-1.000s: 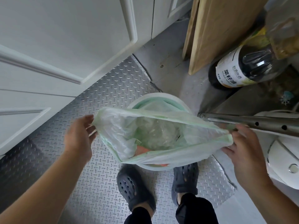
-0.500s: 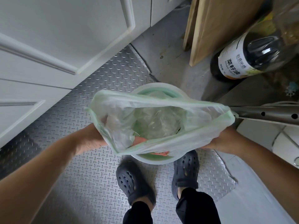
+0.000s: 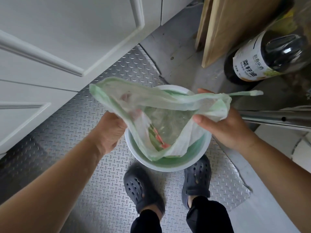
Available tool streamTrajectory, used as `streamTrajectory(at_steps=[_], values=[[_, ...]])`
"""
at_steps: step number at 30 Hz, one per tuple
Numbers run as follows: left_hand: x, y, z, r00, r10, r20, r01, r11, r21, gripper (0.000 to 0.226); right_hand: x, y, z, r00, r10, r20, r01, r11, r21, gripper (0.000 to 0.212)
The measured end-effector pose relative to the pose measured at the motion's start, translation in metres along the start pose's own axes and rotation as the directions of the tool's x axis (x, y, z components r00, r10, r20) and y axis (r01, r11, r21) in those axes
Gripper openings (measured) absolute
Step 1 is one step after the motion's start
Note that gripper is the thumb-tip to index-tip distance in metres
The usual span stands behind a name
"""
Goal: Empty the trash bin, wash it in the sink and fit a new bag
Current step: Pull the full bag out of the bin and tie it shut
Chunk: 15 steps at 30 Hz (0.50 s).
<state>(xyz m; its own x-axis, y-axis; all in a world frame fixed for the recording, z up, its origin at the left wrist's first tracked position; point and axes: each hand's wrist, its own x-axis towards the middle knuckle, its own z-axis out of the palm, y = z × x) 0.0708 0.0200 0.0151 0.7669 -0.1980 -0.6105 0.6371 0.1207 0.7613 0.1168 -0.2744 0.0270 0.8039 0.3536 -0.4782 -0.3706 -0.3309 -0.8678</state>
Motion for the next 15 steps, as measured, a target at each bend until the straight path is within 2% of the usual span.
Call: streamTrajectory(at_steps=[3,5,7,9,11,15], values=[[0.001,-0.004,0.003,0.962,-0.102,-0.252,0.045,0.974,-0.224,0.043,0.0,0.002,0.006,0.996,0.051,-0.075,-0.046,0.996,0.073,0.045],[0.005,-0.007,0.003,0.906,-0.134,-0.402,0.019,0.96,-0.278,0.026,0.001,0.002,0.009,0.987,0.097,-0.13,-0.075,0.983,0.17,0.035],[0.01,-0.006,0.004,0.837,-0.19,-0.513,-0.014,0.93,-0.367,0.023,0.001,0.004,0.012,0.962,0.166,-0.215,-0.086,0.937,0.338,0.029],[0.015,-0.004,0.001,0.794,-0.253,-0.553,-0.091,0.85,-0.519,0.022,0.002,0.001,0.014,0.91,0.298,-0.288,-0.073,0.798,0.598,0.025],[0.016,-0.003,-0.003,0.739,-0.339,-0.582,-0.163,0.749,-0.643,0.023,0.0,-0.001,0.014,0.861,0.393,-0.324,-0.01,0.648,0.761,0.036],[0.01,-0.005,-0.006,0.704,-0.421,-0.572,-0.238,0.62,-0.748,0.024,-0.008,-0.002,0.011,0.858,0.432,-0.276,0.001,0.537,0.843,0.041]])
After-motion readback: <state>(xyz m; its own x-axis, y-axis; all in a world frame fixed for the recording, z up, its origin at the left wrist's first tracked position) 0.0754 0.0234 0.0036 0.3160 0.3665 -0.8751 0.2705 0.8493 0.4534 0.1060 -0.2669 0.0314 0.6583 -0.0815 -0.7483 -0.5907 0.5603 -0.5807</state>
